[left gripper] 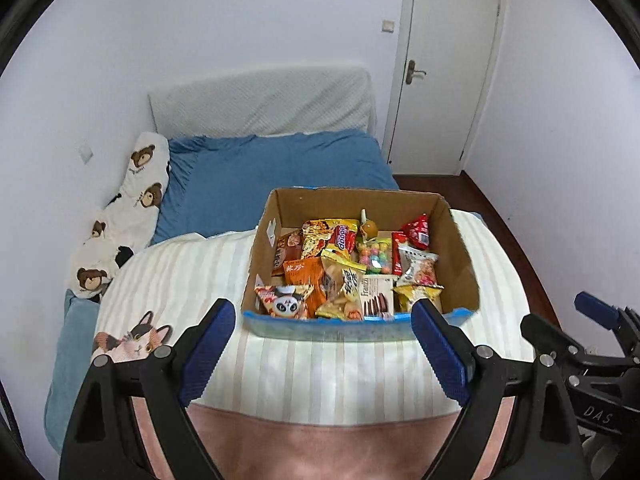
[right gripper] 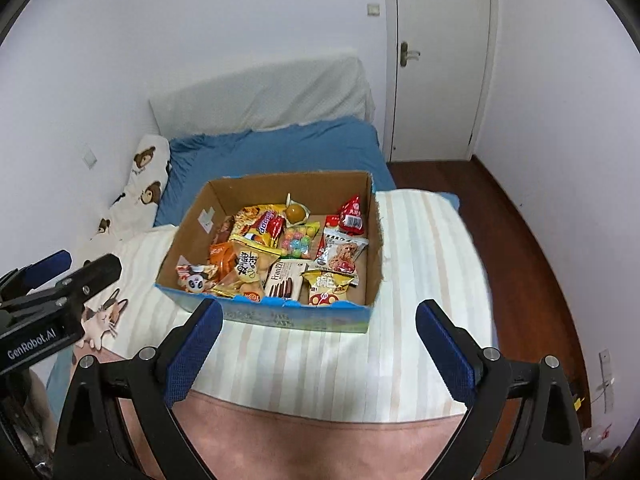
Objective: Organize snacks
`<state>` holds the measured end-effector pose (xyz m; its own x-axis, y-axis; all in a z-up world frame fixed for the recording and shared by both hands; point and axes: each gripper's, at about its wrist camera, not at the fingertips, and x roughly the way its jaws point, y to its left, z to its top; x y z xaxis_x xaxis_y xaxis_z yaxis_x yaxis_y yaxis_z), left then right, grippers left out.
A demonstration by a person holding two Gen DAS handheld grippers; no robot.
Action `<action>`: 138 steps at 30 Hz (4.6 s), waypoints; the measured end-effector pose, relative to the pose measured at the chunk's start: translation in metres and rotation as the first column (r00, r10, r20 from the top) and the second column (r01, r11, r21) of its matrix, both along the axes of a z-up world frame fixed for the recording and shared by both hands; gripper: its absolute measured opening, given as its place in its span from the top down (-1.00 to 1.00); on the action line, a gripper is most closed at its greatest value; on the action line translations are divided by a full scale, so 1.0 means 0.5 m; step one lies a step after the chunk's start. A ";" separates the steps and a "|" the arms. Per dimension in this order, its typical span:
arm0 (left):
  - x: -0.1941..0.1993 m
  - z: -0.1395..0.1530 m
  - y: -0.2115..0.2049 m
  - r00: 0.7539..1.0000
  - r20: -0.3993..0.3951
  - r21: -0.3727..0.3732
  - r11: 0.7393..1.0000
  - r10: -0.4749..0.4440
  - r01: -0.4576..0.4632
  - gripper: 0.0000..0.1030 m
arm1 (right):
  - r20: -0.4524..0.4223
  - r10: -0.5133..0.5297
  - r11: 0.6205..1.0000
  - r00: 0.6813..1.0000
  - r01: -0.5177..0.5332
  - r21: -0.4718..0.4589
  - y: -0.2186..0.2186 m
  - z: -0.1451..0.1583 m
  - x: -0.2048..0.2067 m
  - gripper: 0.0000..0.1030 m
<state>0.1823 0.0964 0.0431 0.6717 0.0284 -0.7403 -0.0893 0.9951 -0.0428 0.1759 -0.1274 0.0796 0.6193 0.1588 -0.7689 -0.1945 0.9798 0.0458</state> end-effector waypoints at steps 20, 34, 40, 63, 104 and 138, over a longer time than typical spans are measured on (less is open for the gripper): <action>-0.203 0.071 -0.010 0.995 0.095 0.024 0.999 0.032 -0.035 -0.75 | 0.138 0.023 1.000 0.990 -0.025 0.016 -0.032 0.131 -0.238 -0.95; -0.197 0.061 -0.010 0.989 0.135 0.042 0.997 0.059 -0.065 -1.00 | 0.156 0.010 1.000 0.988 -0.013 0.015 -0.040 0.121 -0.223 -1.00; -0.154 0.046 -0.010 0.986 0.144 0.061 0.994 0.081 -0.090 -1.00 | 0.155 -0.008 1.000 0.988 0.008 0.001 -0.036 0.097 -0.179 -1.00; 0.029 -0.048 -0.014 0.997 -0.036 0.067 0.996 0.065 -0.063 -1.00 | 0.082 -0.050 0.998 0.995 0.052 -0.030 -0.019 0.004 0.014 -1.00; 0.018 -0.027 -0.015 0.997 0.005 0.043 0.996 0.072 -0.072 -1.00 | 0.085 -0.061 0.998 0.994 0.062 -0.016 -0.023 0.012 -0.006 -1.00; -0.003 -0.007 -0.027 0.997 0.040 0.043 0.997 0.070 -0.072 -1.00 | 0.095 -0.061 0.998 0.994 0.062 -0.008 -0.027 0.039 -0.017 -1.00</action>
<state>0.1809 0.0829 0.0397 0.6947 0.1091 -0.7110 -0.1590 0.9873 -0.0039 0.1673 -0.1408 0.0991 0.6975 0.1105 -0.7080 -0.1372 0.9904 0.0194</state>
